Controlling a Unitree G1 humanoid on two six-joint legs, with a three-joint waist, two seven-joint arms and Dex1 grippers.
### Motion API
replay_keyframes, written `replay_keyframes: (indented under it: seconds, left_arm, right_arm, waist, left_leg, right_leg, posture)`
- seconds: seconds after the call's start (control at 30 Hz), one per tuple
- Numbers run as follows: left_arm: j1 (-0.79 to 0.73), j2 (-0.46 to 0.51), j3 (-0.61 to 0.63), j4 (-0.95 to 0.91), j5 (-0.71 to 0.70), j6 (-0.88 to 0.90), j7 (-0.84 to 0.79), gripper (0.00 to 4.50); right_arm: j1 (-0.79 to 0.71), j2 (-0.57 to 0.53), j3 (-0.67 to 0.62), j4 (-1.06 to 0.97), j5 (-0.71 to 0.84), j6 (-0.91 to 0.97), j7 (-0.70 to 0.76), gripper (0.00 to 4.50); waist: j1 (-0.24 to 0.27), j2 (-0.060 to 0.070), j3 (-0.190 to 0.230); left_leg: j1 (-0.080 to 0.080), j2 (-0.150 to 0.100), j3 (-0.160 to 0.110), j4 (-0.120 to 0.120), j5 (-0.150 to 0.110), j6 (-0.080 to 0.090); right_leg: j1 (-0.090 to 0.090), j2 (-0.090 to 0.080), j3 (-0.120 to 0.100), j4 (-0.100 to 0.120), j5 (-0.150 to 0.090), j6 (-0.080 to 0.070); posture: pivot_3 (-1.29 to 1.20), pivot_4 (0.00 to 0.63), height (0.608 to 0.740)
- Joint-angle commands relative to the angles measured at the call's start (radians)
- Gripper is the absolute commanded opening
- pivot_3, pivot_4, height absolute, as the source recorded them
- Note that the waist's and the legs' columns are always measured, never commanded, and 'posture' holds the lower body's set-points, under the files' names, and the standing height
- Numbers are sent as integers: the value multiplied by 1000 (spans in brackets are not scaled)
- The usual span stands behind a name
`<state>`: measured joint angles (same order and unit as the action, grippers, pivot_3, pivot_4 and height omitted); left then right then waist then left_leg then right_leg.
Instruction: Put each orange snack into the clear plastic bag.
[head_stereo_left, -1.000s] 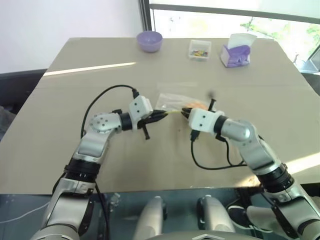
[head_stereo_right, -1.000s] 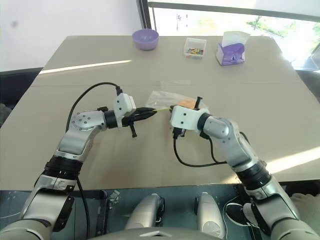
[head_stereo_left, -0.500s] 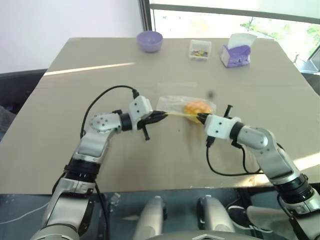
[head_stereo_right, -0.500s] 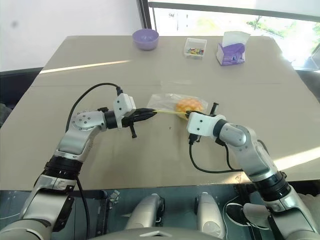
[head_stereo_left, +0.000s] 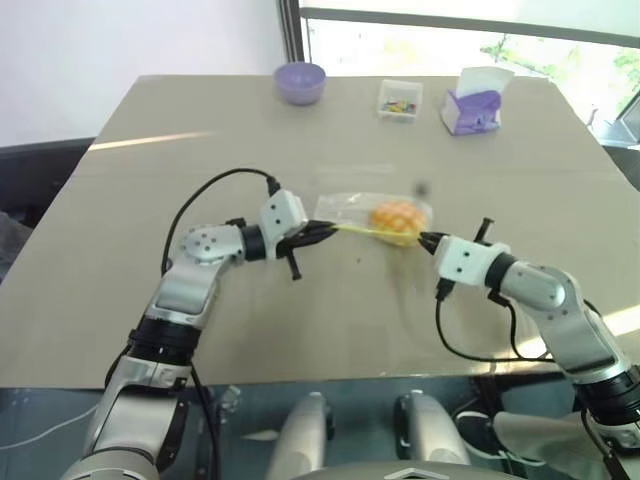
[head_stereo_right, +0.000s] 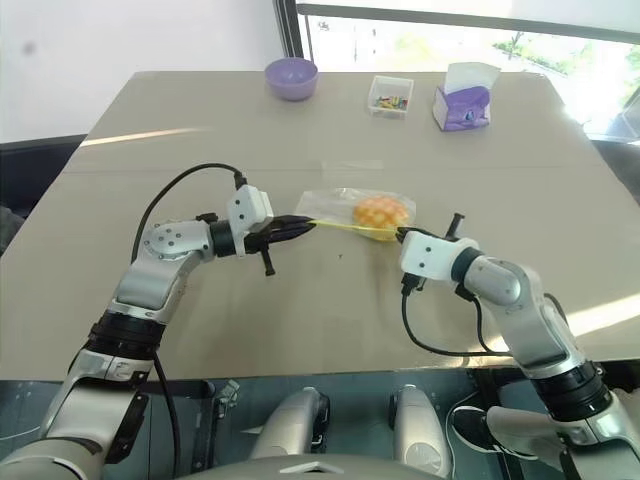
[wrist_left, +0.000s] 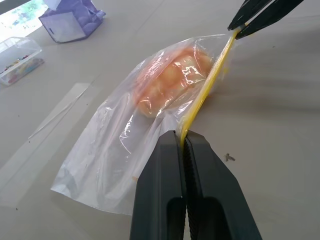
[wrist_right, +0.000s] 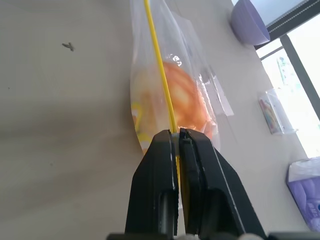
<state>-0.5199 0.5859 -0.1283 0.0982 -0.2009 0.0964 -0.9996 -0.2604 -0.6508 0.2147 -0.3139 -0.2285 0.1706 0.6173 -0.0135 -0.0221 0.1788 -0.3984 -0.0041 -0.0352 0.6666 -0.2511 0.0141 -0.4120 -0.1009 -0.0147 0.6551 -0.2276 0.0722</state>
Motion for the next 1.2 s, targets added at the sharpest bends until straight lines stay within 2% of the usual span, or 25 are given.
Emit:
replay_keyframes:
  seconds: [0.03,0.4,0.43,0.47,0.57,0.9,1.2]
  left_arm:
    - [7,35,72,-15,-9,7,29,0]
    - [12,31,74,-21,-7,9,38,0]
    - [14,29,73,-27,-8,11,40,0]
    - [18,27,71,-33,-9,14,42,0]
    - [27,18,66,-50,-10,25,52,0]
    - [31,7,64,-71,-7,46,64,0]
    - [26,3,66,-91,-13,67,74,0]
  right_arm:
    - [37,-43,-97,30,-15,34,-27,22]
    - [42,-41,-104,44,-1,34,-18,22]
    - [41,-38,-101,41,0,34,-18,563]
    - [44,-35,-99,37,-3,33,-22,786]
    - [57,-19,-104,17,8,41,-28,2123]
    - [107,56,-94,-138,147,134,40,2123]
    - [66,79,-19,-53,90,112,20,2123]
  waist:
    - [0,0,0]
    - [0,0,0]
    - [0,0,0]
    - [0,0,0]
    - [1,0,0]
    - [0,0,0]
    - [0,0,0]
  left_leg:
    - [0,0,0,0,0,0]
    - [0,0,0,0,0,0]
    - [0,0,0,0,0,0]
    - [0,0,0,0,0,0]
    - [0,0,0,0,0,0]
    - [0,0,0,0,0,0]
    - [0,0,0,0,0,0]
  right_leg:
    - [0,0,0,0,0,0]
    - [0,0,0,0,0,0]
    - [0,0,0,0,0,0]
    - [0,0,0,0,0,0]
    - [0,0,0,0,0,0]
    - [0,0,0,0,0,0]
    - [0,0,0,0,0,0]
  posture:
    - [0,150,740]
    - [0,150,740]
    - [0,150,740]
    - [0,150,740]
    - [0,150,740]
    - [0,150,740]
    - [0,150,740]
